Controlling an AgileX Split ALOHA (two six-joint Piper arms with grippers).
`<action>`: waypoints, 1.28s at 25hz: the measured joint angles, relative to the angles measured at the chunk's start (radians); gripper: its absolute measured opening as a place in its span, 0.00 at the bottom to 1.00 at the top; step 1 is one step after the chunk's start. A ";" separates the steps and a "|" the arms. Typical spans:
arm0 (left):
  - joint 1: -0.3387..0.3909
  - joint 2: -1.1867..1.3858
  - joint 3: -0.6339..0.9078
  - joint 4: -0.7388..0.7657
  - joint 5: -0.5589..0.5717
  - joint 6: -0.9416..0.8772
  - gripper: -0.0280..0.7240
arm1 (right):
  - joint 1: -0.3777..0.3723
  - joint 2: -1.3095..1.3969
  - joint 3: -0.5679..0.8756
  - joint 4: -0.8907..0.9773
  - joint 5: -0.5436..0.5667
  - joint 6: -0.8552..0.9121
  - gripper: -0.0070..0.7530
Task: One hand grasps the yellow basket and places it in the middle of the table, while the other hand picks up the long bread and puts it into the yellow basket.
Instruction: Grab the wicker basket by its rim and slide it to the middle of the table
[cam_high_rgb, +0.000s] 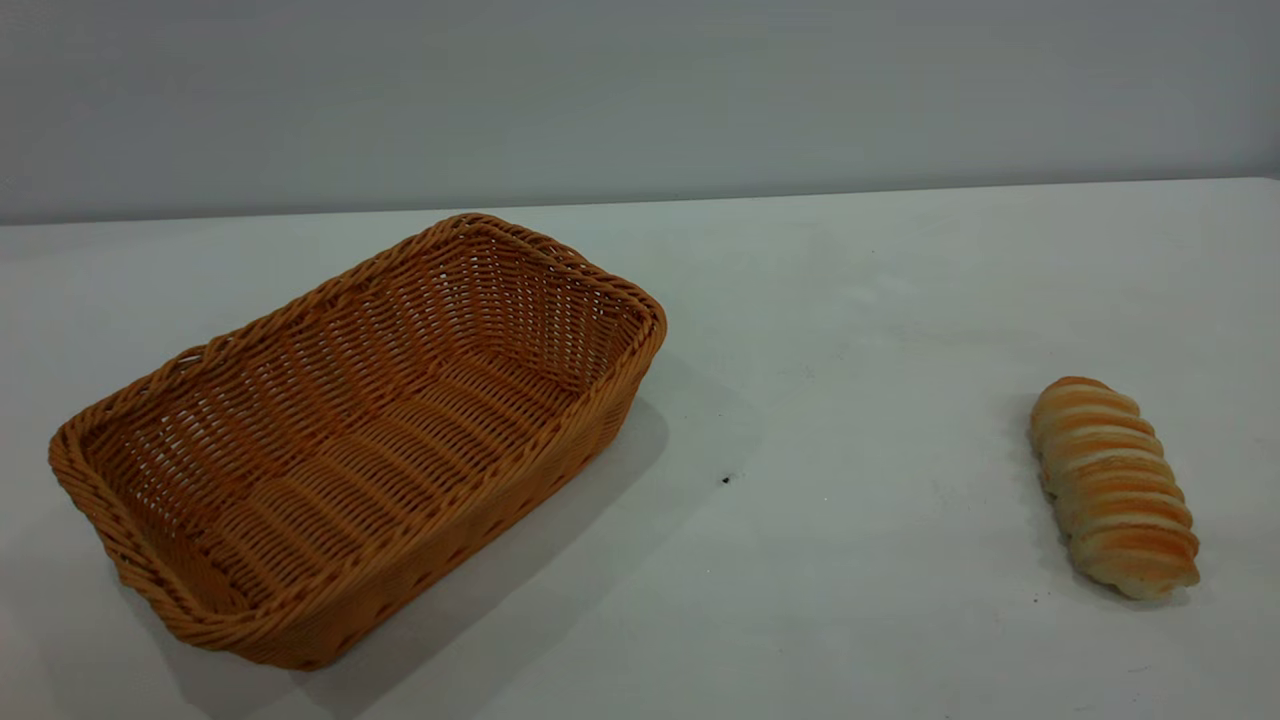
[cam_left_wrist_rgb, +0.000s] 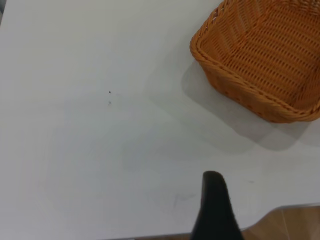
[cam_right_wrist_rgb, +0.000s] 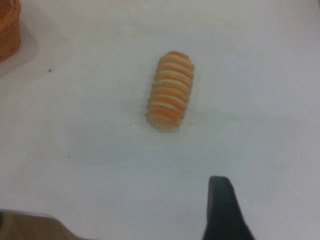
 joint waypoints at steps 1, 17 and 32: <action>0.000 0.000 0.000 0.000 0.000 0.000 0.81 | 0.000 0.000 0.000 0.000 0.000 0.000 0.67; -0.037 0.000 0.000 0.000 0.000 0.000 0.81 | 0.000 0.000 0.000 0.000 0.000 0.000 0.67; -0.134 0.000 0.000 0.000 0.000 0.000 0.81 | 0.135 0.000 0.000 0.015 0.000 0.000 0.67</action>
